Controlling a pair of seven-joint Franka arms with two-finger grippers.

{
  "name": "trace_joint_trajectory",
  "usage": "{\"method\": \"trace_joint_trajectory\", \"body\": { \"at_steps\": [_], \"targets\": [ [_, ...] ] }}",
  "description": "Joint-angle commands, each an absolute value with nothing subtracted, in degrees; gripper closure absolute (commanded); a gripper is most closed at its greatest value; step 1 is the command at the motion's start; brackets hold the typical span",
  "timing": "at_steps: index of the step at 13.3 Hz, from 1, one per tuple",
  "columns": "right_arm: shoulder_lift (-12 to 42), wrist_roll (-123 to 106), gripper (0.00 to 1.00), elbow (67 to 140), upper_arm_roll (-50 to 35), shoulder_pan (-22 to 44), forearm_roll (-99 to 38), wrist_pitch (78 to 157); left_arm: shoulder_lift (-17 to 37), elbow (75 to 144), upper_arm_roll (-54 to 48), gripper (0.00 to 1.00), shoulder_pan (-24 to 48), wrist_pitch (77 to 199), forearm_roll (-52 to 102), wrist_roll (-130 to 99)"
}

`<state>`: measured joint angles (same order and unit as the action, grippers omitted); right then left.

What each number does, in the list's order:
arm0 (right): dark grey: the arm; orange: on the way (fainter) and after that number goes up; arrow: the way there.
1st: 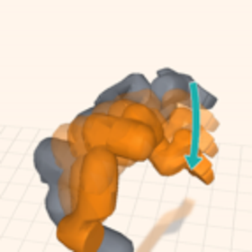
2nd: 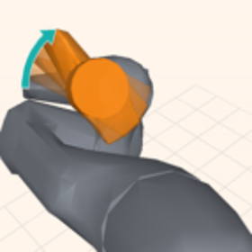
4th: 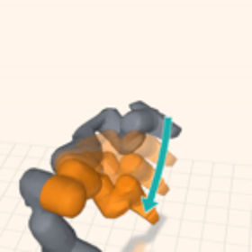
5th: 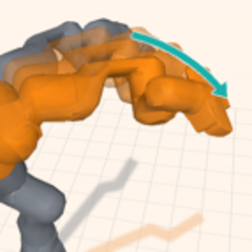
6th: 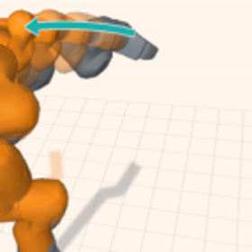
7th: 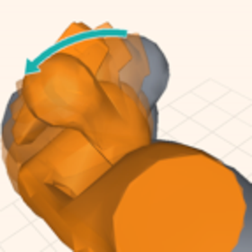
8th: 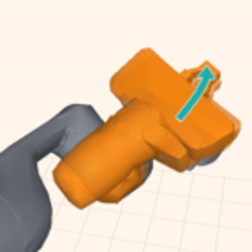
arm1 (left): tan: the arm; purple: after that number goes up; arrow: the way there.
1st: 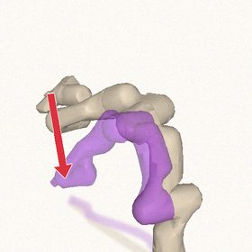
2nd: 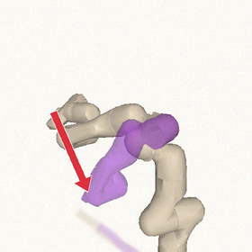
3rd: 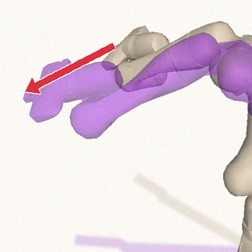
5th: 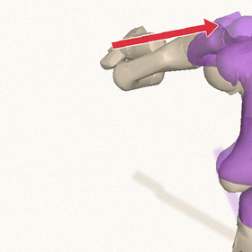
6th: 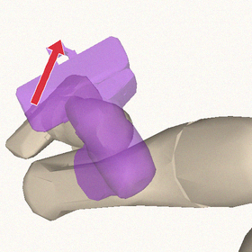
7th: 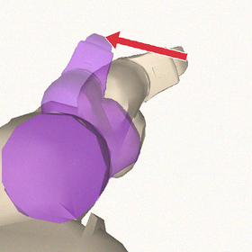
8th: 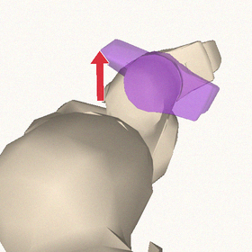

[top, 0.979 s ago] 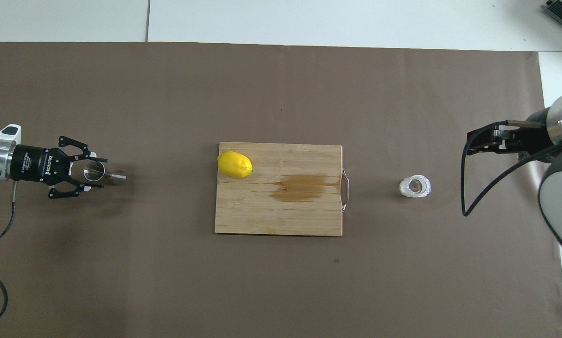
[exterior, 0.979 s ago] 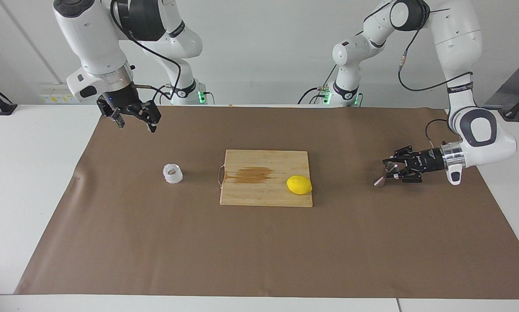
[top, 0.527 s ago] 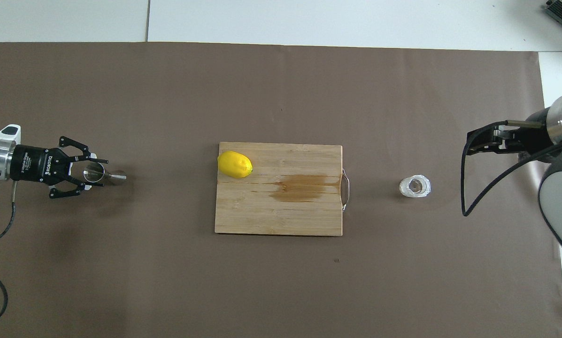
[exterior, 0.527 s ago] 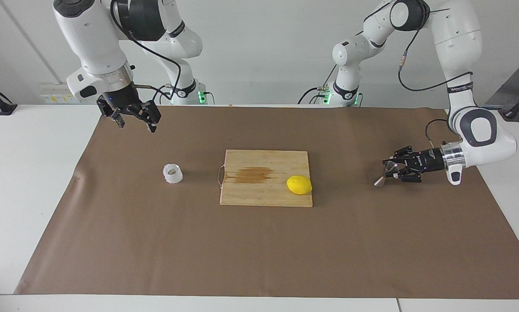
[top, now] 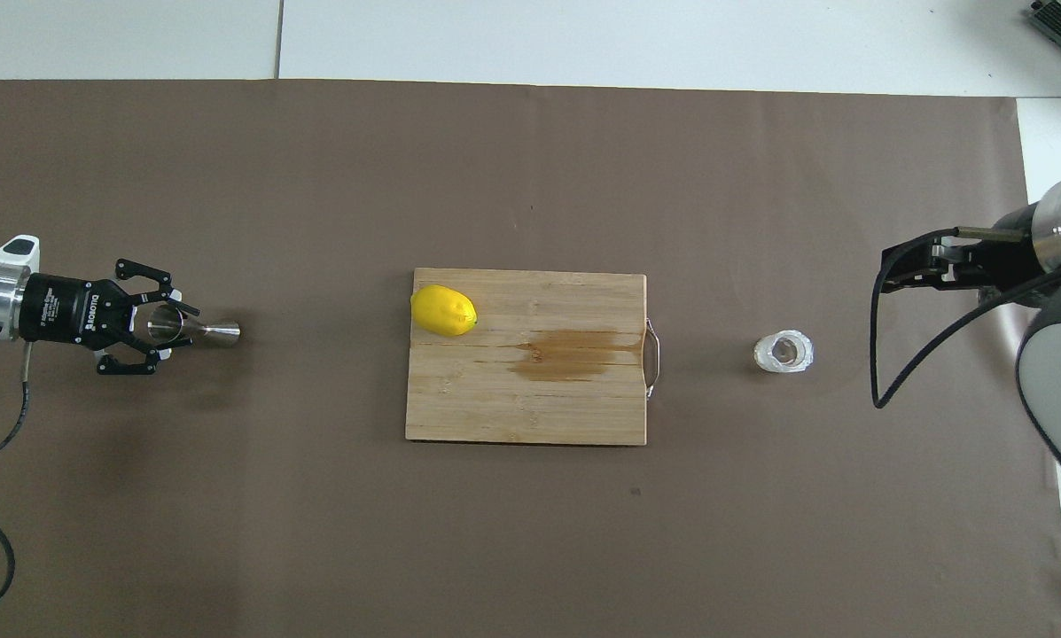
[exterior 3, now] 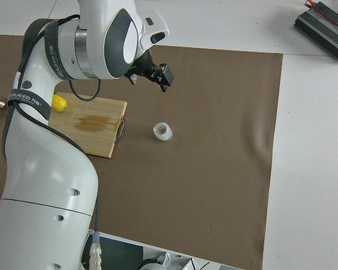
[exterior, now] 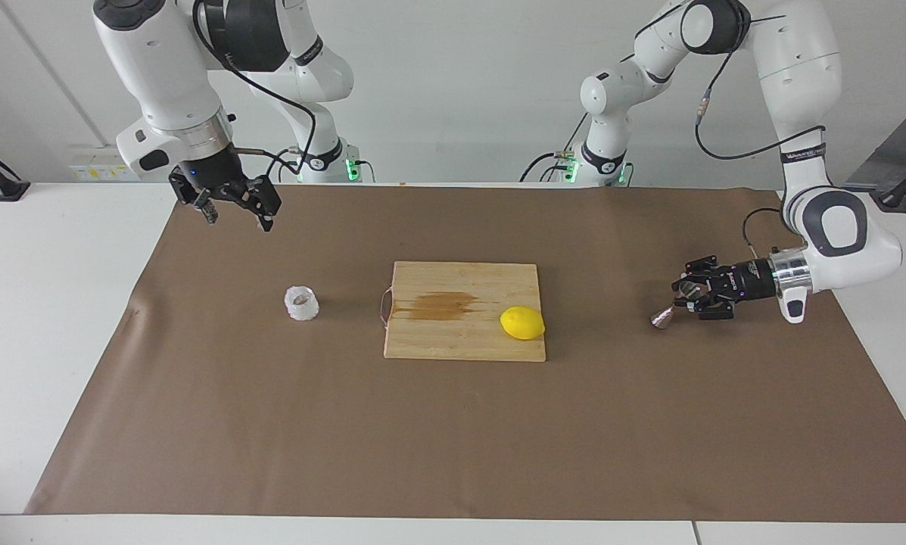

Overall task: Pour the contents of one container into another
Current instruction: 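Close the left gripper around the metal jigger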

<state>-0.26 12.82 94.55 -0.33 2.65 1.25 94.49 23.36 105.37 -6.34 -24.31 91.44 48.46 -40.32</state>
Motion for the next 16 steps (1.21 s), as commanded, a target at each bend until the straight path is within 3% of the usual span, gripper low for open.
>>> {"method": "trace_joint_trajectory", "body": {
  "at_steps": [1,16],
  "targets": [
    [-1.49,11.78,0.00,95.80,-0.88,1.58,-0.44,94.22,23.03,105.47,-6.06,0.61,-24.43,90.88,49.22,-40.96],
    [-1.49,11.78,0.00,95.80,-0.97,1.58,-0.44,94.31,20.75,102.22,-8.52,0.62,-21.97,90.44,49.22,-54.03]
  ]
}}
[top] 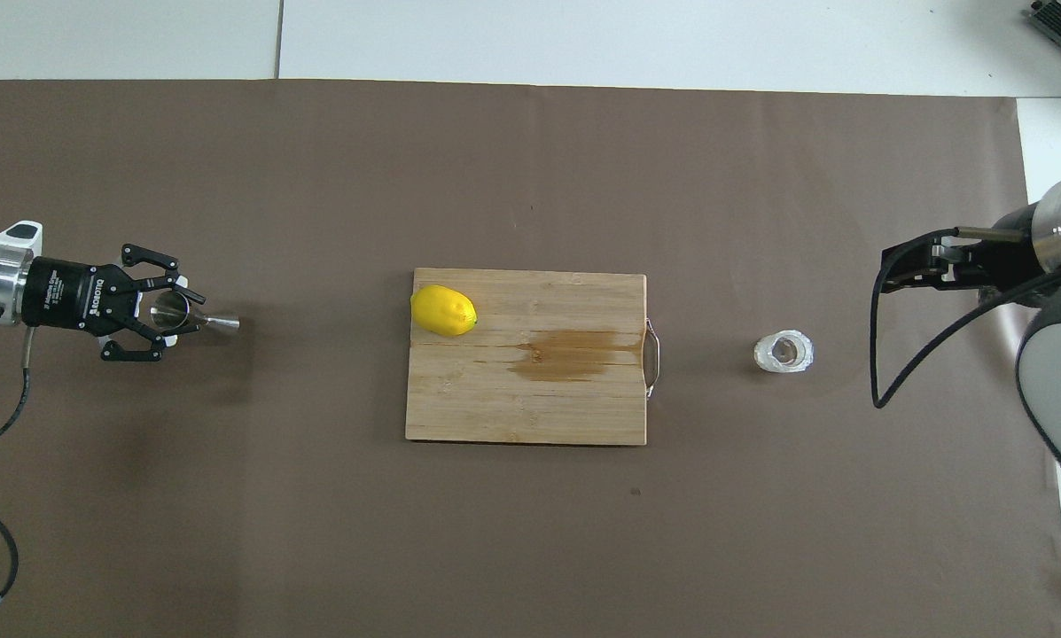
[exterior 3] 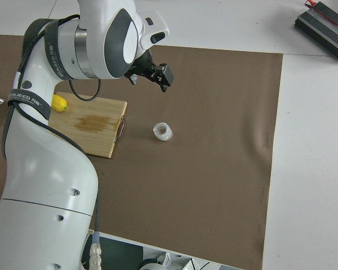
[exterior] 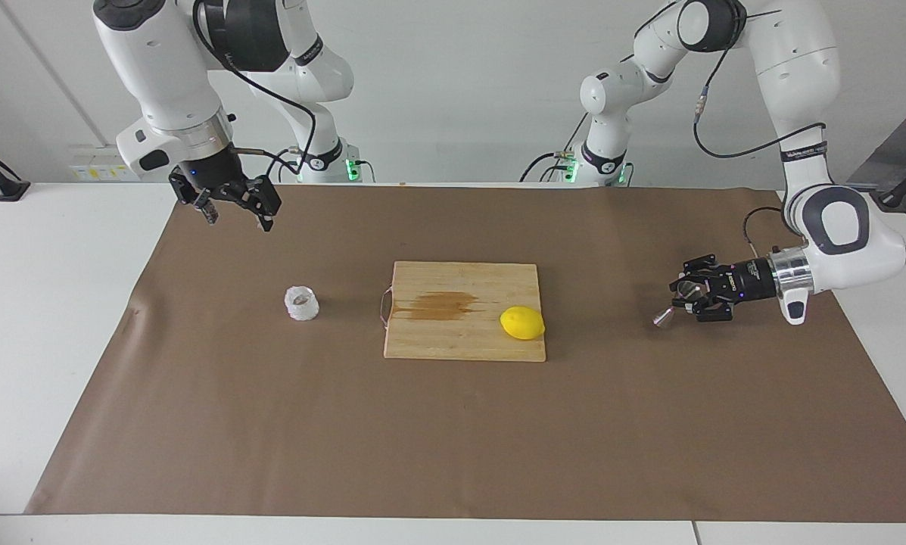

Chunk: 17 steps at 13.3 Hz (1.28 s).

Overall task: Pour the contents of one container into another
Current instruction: 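Lift the jigger with the left gripper and carry it over the board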

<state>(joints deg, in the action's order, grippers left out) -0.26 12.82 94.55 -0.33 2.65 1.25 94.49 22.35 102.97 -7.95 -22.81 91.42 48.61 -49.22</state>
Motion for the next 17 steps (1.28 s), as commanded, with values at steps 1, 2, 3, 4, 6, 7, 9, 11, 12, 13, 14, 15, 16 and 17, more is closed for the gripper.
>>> {"method": "trace_joint_trajectory", "body": {
  "at_steps": [1,2,3,4,6,7,9,11,12,13,14,15,16,17],
  "targets": [
    [-1.49,11.78,0.00,95.80,-0.88,1.58,-0.44,94.22,20.22,102.04,-8.96,0.62,-21.89,90.09,49.39,-55.53],
    [-1.49,11.78,0.00,95.71,-0.97,1.58,-0.44,94.22,19.34,102.22,-8.96,0.62,-21.80,89.57,50.53,-55.89],
    [-1.49,11.78,0.00,95.80,-0.97,1.58,-0.44,94.31,18.47,102.30,-8.96,0.63,-21.80,88.60,51.84,-55.99],
    [-1.49,11.78,0.00,95.71,-0.97,1.58,-0.44,94.31,17.67,102.30,-8.96,0.63,-21.71,87.64,52.73,-56.68],
    [-1.49,11.78,0.00,95.80,-0.88,1.58,-0.44,94.22,15.83,102.39,-9.49,0.66,-20.75,87.28,54.22,-59.83],
    [-1.49,11.78,0.00,95.71,-0.97,1.58,-0.44,94.31,15.12,102.48,-9.67,0.68,-19.87,87.36,54.75,-61.16],
    [-1.49,11.78,0.00,95.71,-0.88,1.58,-0.44,94.31,13.54,102.66,-9.67,0.69,-17.94,87.54,56.85,-63.27],
    [-1.49,11.78,0.00,95.80,-0.97,1.58,-0.44,94.31,12.40,102.74,-9.67,0.69,-15.22,88.59,58.26,-66.17],
    [-1.49,11.78,0.00,95.80,-0.97,1.58,-0.44,94.22,11.78,102.92,-9.67,0.69,-13.64,89.81,59.32,-67.05],
    [-1.49,11.78,0.00,95.80,-0.97,1.58,-0.44,94.22,11.26,103.09,-9.67,0.69,-11.53,91.74,59.59,-68.89],
    [-1.49,11.78,0.00,95.80,-0.88,1.58,-0.44,94.22,10.90,103.10,-9.67,0.69,-8.90,94.28,59.76,-70.99],
    [-1.49,11.78,0.00,95.80,-0.88,1.58,-0.44,94.22,10.64,103.18,-9.67,0.70,-5.92,97.70,60.55,-73.63],
    [-1.49,11.78,0.00,95.80,-0.97,1.58,-0.44,94.22,10.55,103.27,-9.67,0.70,-3.97,100.34,62.12,-75.48],
    [-1.49,11.78,0.00,95.80,-0.88,1.58,-0.44,94.22,10.46,103.27,-9.75,0.70,-1.95,102.20,63.27,-76.11]
  ]
}}
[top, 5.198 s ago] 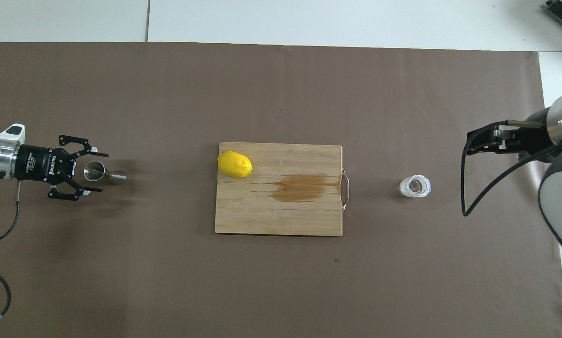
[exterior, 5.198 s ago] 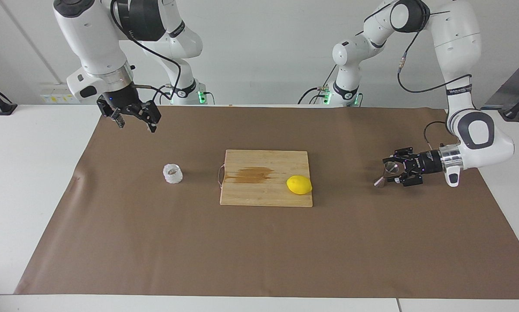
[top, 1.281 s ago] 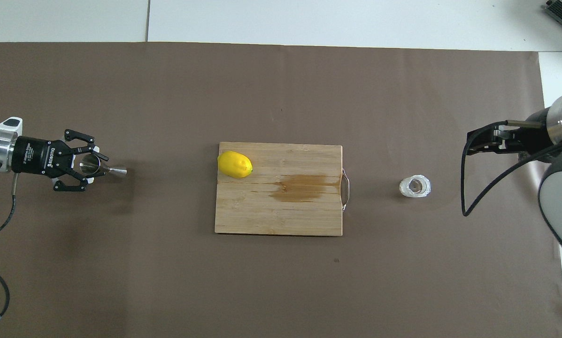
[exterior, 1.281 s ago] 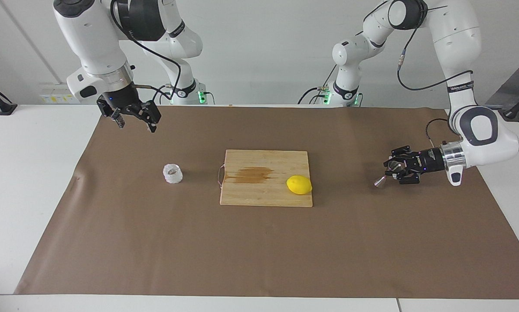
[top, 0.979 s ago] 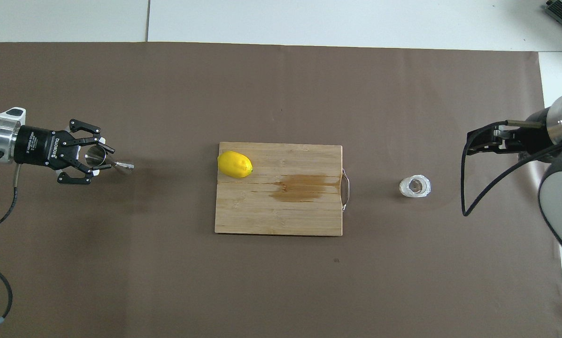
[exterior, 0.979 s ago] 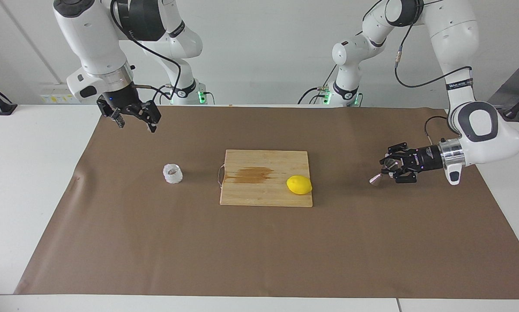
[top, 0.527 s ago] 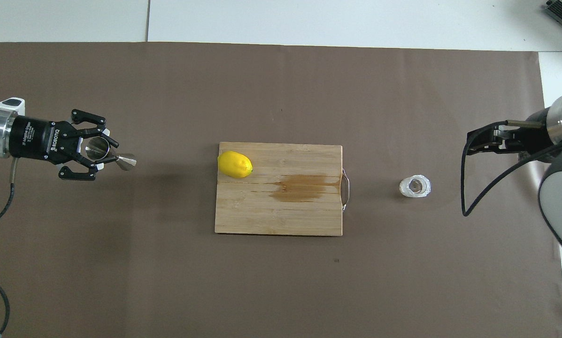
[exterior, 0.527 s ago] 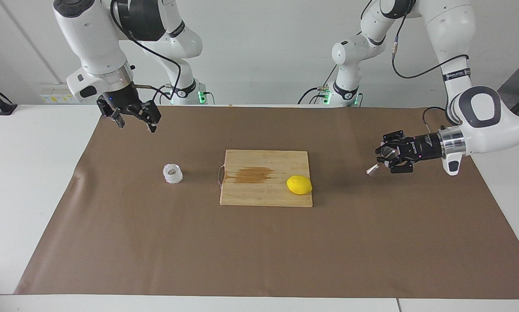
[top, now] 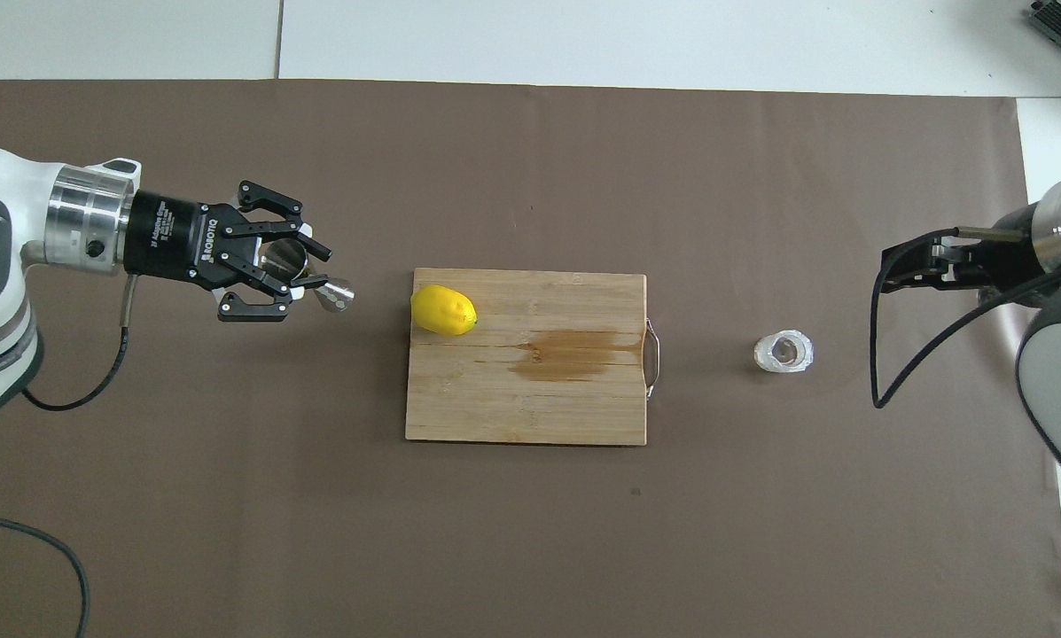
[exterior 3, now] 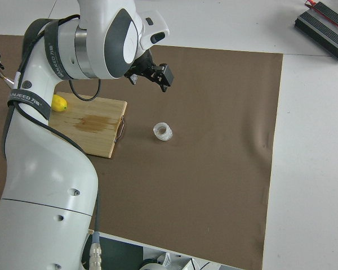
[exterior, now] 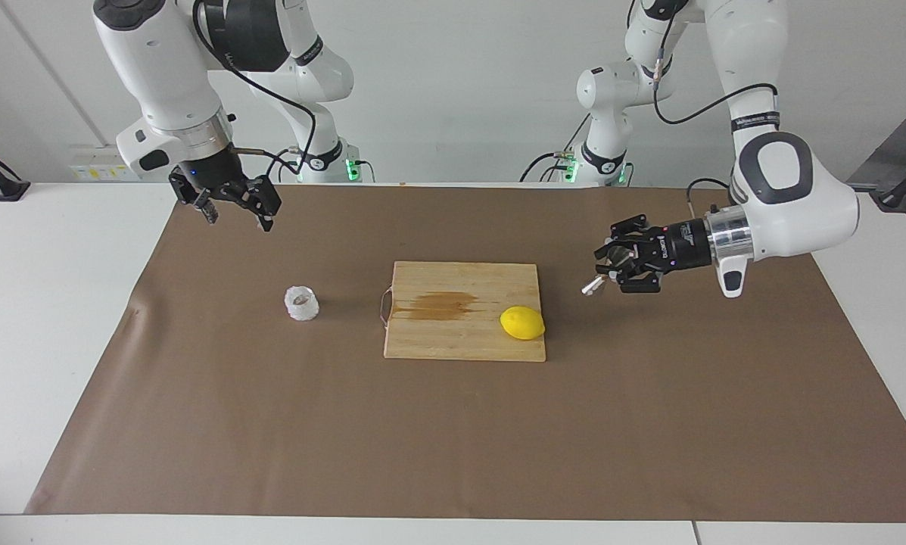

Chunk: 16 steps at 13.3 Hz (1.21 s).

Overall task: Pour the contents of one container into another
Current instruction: 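Lift the jigger with the left gripper and carry it over the board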

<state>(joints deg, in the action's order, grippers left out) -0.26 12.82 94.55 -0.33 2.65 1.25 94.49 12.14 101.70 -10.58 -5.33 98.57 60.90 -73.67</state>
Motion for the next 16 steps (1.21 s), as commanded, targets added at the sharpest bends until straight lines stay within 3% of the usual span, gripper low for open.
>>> {"method": "trace_joint_trajectory", "body": {
  "at_steps": [1,8,16],
  "targets": [
    [-1.49,11.78,0.00,95.80,-0.88,1.58,-0.44,94.22,10.46,103.53,-9.67,0.71,0.42,105.00,64.59,-76.29],
    [-1.49,11.78,0.00,95.71,-0.97,1.58,-0.44,94.22,11.78,106.52,-9.67,0.71,16.06,126.27,67.76,-81.39],
    [-1.49,11.78,0.00,95.80,-0.88,1.58,-0.44,94.22,14.58,110.39,-9.76,0.71,27.67,144.29,73.47,-81.47]
  ]
}}
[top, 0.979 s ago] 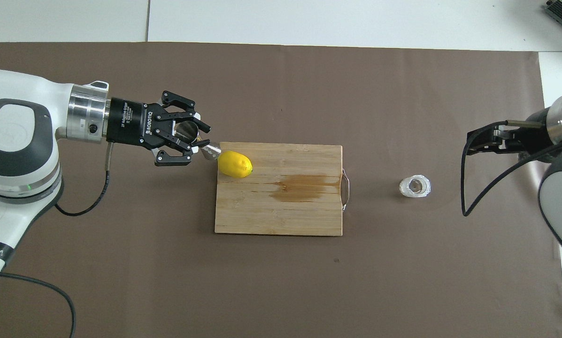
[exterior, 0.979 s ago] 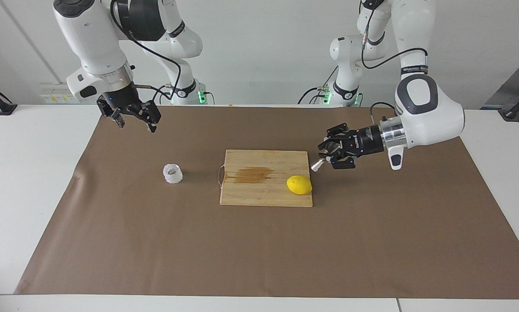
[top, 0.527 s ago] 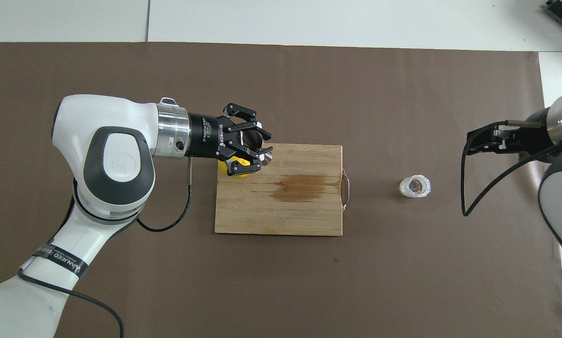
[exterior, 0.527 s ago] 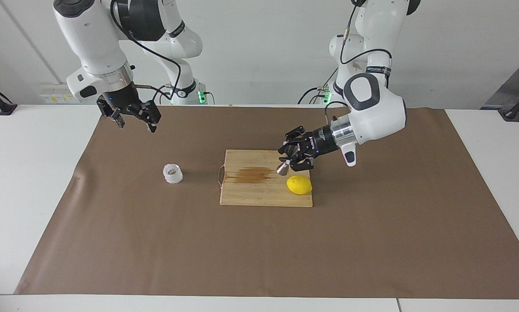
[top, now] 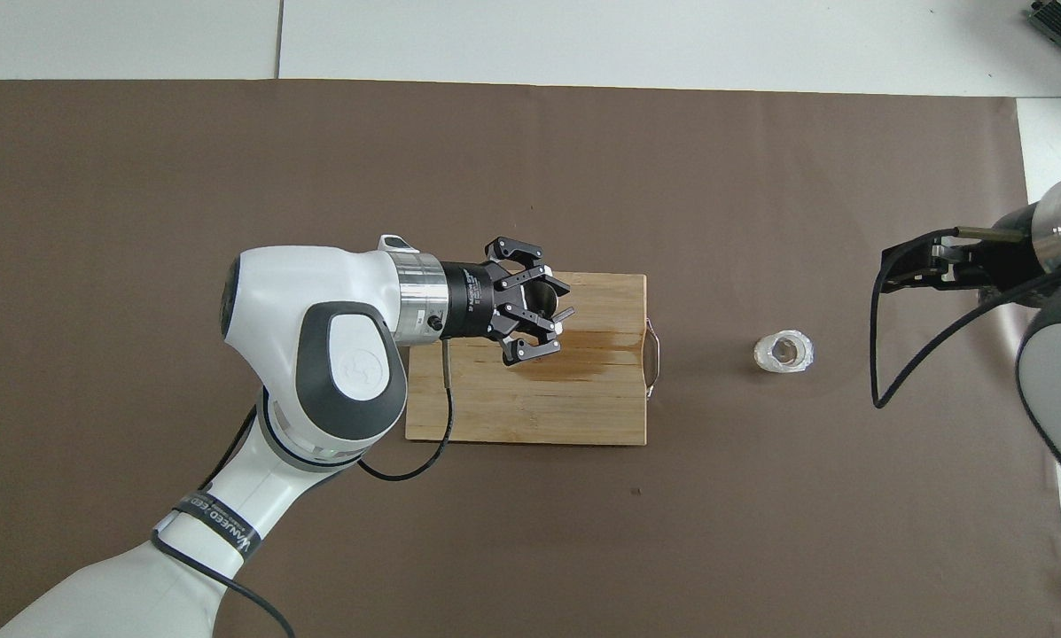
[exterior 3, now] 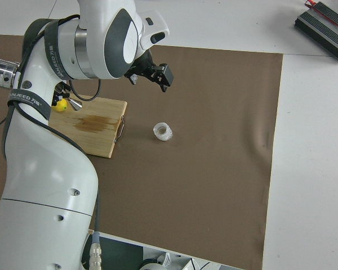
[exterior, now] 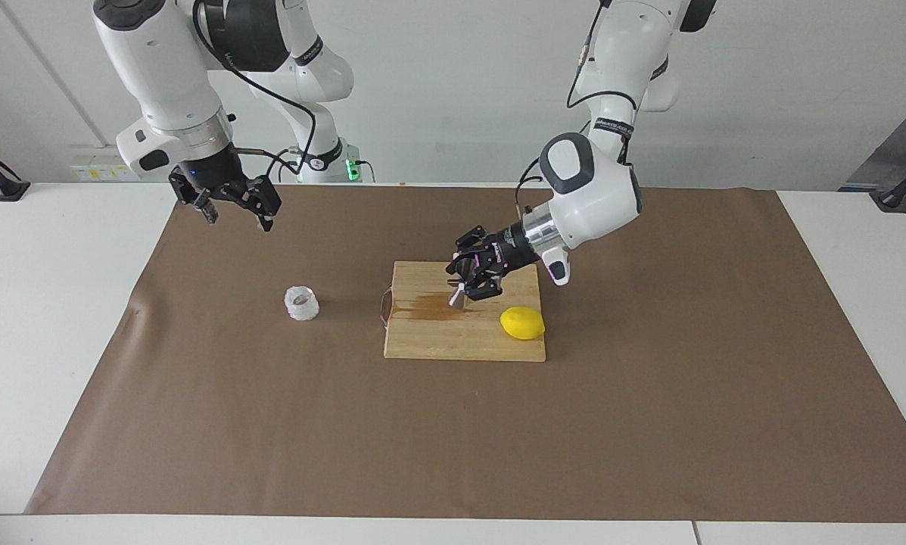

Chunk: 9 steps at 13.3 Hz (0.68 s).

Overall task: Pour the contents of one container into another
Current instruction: 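Lower the jigger onto the board and open the left gripper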

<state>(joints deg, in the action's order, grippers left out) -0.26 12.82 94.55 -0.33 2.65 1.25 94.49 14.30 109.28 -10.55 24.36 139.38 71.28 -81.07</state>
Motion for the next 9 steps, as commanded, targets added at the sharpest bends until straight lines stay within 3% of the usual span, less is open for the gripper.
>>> {"method": "trace_joint_trajectory", "body": {
  "at_steps": [1,9],
  "targets": [
    [-1.49,11.78,0.00,95.80,-0.88,1.58,-0.44,94.31,15.11,110.91,-9.76,0.71,28.99,146.23,73.82,-81.47],
    [-1.49,11.78,0.00,95.80,-0.97,1.58,-0.44,94.31,16.00,113.64,-9.75,0.68,31.38,148.54,74.44,-80.95]
  ]
}}
